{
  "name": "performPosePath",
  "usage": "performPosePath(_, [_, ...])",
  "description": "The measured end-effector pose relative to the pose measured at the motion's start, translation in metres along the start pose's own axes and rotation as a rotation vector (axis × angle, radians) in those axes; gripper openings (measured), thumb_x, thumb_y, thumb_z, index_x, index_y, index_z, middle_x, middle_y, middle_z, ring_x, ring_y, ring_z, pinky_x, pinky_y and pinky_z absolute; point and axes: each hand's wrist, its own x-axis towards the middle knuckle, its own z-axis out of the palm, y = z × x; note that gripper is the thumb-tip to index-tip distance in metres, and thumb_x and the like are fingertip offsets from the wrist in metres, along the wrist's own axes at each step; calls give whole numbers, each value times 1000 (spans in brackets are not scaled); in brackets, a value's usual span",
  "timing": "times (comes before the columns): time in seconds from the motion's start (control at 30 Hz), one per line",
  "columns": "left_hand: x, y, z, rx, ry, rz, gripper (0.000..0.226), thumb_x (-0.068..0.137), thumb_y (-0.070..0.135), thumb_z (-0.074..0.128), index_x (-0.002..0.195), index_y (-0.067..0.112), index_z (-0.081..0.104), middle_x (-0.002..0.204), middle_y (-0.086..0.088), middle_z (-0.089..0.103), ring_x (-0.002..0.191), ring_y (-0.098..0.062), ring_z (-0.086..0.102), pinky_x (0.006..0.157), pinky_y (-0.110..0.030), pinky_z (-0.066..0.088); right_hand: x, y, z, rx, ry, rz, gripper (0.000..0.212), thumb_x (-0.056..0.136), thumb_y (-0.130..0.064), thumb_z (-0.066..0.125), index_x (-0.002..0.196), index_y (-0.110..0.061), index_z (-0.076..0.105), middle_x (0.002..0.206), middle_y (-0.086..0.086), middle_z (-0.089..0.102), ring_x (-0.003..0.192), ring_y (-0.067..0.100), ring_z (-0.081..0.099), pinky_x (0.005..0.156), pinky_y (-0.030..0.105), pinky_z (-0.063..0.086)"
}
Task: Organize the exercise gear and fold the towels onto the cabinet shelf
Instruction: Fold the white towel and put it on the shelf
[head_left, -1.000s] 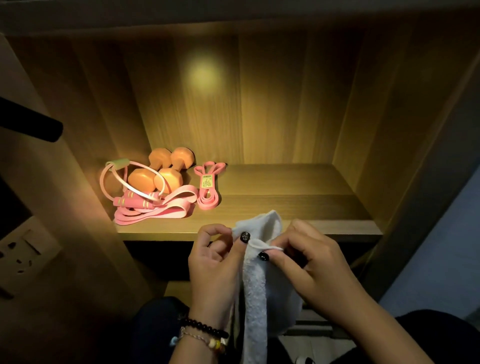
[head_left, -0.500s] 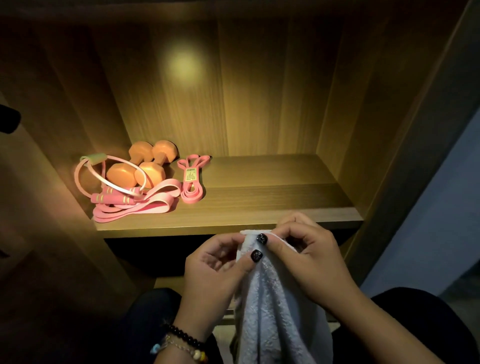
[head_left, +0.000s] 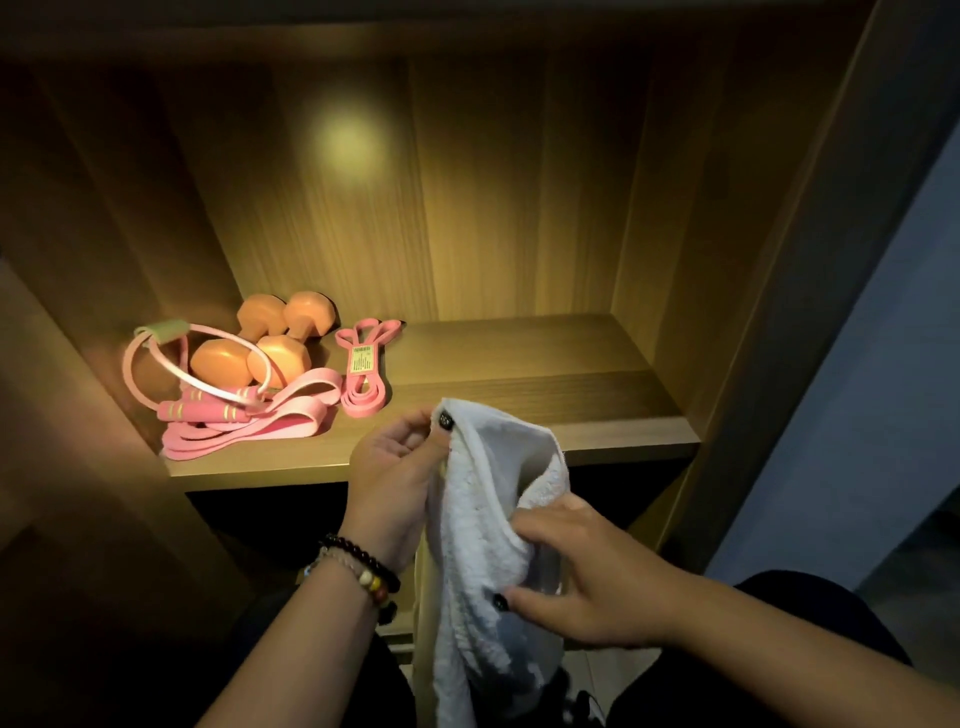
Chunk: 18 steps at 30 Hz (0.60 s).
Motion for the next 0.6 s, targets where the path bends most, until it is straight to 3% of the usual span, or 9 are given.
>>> performPosePath(0.1, [22,12,2,-49,-32,18,15,86,3,61,100,2,66,73,-6,69,61,-14,63,55,-24,54,4,6,-3,-99,-146,-45,21,85,-38,62,88,-31,43,85,-14,51,81,1,45,96,29,33])
performPosePath(0.17, [33,23,4,-69,-62,4,13,92,4,57,101,4,66,70,-4,67,56,-12,61,52,-22,53,9,7,-1,-137,-221,-6,22,84,-34,60,96,-34,42,93,-11,53,88,7,49,96,30,34])
performPosePath(0.23, [43,31,2,-86,-82,15,13,92,6,59,102,5,67,75,-4,67,61,-13,63,56,-24,55,16,14,0,-128,-192,68,28,81,-30,59,105,-29,45,101,-6,56,96,15,54,90,34,41])
performPosePath(0.3, [54,35,-8,-118,-69,27,29,86,14,68,111,2,65,89,-7,67,74,-16,66,67,-28,57,24,19,-1,72,-124,199,28,71,-27,60,98,-21,54,94,-2,61,89,17,58,80,35,49])
performPosePath(0.37, [59,36,-22,-193,-71,-3,61,76,29,79,123,-3,58,108,-14,60,96,-23,60,83,-29,50,29,23,-9,545,20,401,30,65,-21,59,92,-9,66,82,2,65,79,18,59,69,30,49])
performPosePath(0.43, [60,35,-37,-316,-67,-52,80,75,35,80,135,-5,46,115,-12,48,98,-22,48,82,-27,40,31,31,-12,1055,223,633,28,77,-5,51,98,0,69,75,13,67,69,22,60,62,26,48])
performPosePath(0.47, [63,31,-45,-352,-61,-66,79,78,34,78,137,-5,42,115,-10,44,95,-18,44,81,-26,38,30,34,-10,1167,348,709,27,85,1,46,101,1,68,74,15,67,66,23,62,61,27,49])
performPosePath(0.53, [65,25,-55,-412,-92,-129,72,81,32,77,139,3,44,112,-7,39,95,-17,38,88,-31,31,26,40,0,1117,532,827,16,90,-2,53,95,-5,68,71,12,67,65,20,62,60,28,50])
performPosePath(0.6, [62,20,-55,-415,-116,-159,57,83,31,76,131,17,48,104,-7,39,89,-18,37,83,-33,26,25,44,18,1041,505,908,4,83,-11,69,86,-11,70,76,8,70,72,20,65,63,31,53])
